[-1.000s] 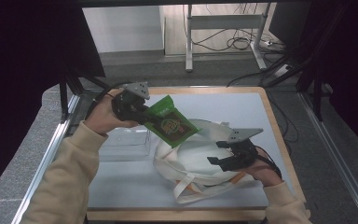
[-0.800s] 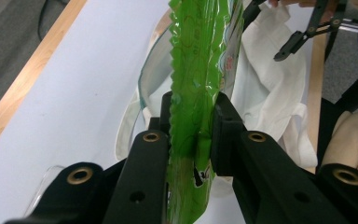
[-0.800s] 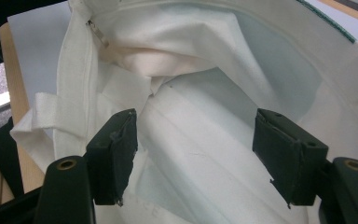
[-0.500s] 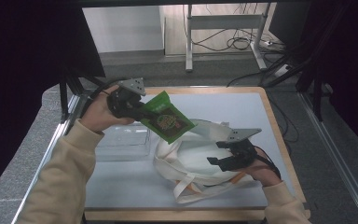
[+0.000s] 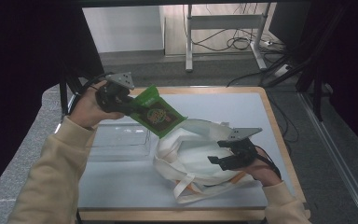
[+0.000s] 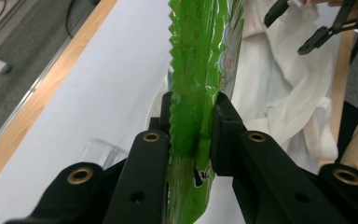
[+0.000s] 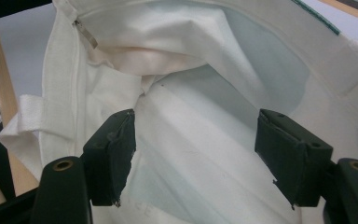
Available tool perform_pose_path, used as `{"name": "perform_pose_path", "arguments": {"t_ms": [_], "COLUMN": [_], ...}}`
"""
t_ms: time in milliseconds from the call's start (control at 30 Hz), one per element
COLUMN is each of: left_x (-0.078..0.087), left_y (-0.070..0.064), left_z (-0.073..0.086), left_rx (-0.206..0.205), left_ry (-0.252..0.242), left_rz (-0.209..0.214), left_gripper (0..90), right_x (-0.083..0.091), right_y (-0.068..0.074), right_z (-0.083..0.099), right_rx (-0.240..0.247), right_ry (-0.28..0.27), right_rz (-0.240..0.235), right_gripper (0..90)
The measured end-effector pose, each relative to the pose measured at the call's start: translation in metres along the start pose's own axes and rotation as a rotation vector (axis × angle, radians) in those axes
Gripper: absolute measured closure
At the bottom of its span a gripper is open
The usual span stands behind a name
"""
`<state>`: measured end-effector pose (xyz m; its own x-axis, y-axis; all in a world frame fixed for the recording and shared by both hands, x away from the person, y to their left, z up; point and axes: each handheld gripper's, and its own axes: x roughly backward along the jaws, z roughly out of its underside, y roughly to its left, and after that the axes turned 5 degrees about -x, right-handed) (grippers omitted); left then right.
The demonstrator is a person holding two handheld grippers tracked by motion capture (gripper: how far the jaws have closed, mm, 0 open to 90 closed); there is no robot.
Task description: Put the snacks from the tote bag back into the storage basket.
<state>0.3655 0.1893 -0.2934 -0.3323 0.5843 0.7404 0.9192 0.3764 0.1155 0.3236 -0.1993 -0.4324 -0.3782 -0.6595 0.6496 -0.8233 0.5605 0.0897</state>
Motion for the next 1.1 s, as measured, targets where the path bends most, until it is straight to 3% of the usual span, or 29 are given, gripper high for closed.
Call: {"name": "perform_pose_path", "arguments": {"t_ms": [367,733,900,1100], "left_x": [0.014,0.03,0.031,0.035], "left_y": [0.015,0.025,0.03,0.039], "left_z": [0.02,0.036,0.038,0.044], "left_rx": [0.045,0.079,0.066,0.082], "left_ry": [-0.007,0.023,0.042,0.052], "left_rz": [-0.033,-0.087,-0.116,-0.133], "left_gripper": [79.0,79.1,79.1,79.1], "right_x": [0.0,0.0,-0.001,-0.002], "right_y": [-0.001,0.001,0.001,0.001], "right_z": [0.0,0.0,-0.001,0.0], "right_rx": [0.0,0.006,0.01,0.009], "right_ry": [0.0,0.005,0.008,0.014], "right_rz": [0.003,0.007,0.007,0.007], "right_gripper": [28.8,28.9,28.9,29.0]}}
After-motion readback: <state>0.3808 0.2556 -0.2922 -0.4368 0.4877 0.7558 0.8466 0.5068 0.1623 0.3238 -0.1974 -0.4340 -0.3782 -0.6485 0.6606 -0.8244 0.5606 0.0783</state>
